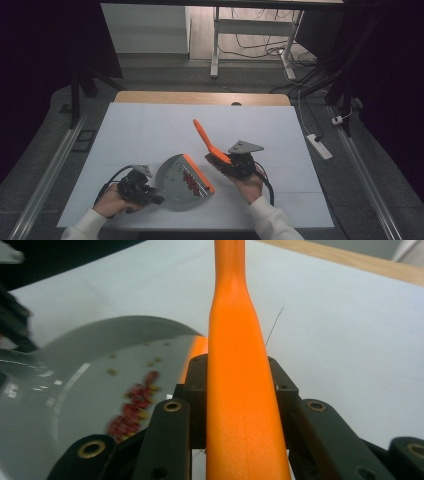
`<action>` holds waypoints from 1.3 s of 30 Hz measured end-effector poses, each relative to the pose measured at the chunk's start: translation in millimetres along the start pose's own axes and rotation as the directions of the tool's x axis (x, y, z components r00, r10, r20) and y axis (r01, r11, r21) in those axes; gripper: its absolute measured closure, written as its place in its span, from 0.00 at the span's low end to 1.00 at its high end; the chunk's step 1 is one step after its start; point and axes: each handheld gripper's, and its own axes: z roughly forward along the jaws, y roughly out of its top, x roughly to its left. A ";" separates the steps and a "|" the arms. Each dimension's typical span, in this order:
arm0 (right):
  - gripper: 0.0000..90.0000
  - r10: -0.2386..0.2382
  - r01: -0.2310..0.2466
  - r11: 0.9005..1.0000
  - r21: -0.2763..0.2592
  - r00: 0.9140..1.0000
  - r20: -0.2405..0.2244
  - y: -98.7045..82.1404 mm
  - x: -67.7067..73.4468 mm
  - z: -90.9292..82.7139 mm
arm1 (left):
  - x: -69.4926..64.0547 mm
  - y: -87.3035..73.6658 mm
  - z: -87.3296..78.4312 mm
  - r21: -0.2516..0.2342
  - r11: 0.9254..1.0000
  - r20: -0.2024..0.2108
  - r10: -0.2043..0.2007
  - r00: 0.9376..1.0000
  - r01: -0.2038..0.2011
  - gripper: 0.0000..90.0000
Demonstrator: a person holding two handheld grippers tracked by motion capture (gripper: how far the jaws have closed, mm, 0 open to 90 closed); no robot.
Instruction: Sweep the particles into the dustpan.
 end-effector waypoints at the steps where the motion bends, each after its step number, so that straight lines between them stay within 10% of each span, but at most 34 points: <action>1: 0.78 0.001 -0.001 1.000 -0.004 1.000 0.007 -1.9 -3.6 -2.9 | -0.2 -0.4 0.1 -0.004 1.000 -0.001 0.000 1.000 0.000 0.68; 29: 0.78 -0.006 0.007 1.000 -0.010 0.999 0.034 -12.9 -35.8 -45.2 | -2.9 -5.0 -13.2 -0.170 0.985 -0.020 -0.036 0.999 0.032 0.68; 39: 0.78 -0.001 0.001 1.000 -0.005 0.999 0.038 -18.4 -42.9 -59.5 | -4.0 -12.3 -16.9 -0.253 0.961 -0.048 -0.131 0.990 0.115 0.68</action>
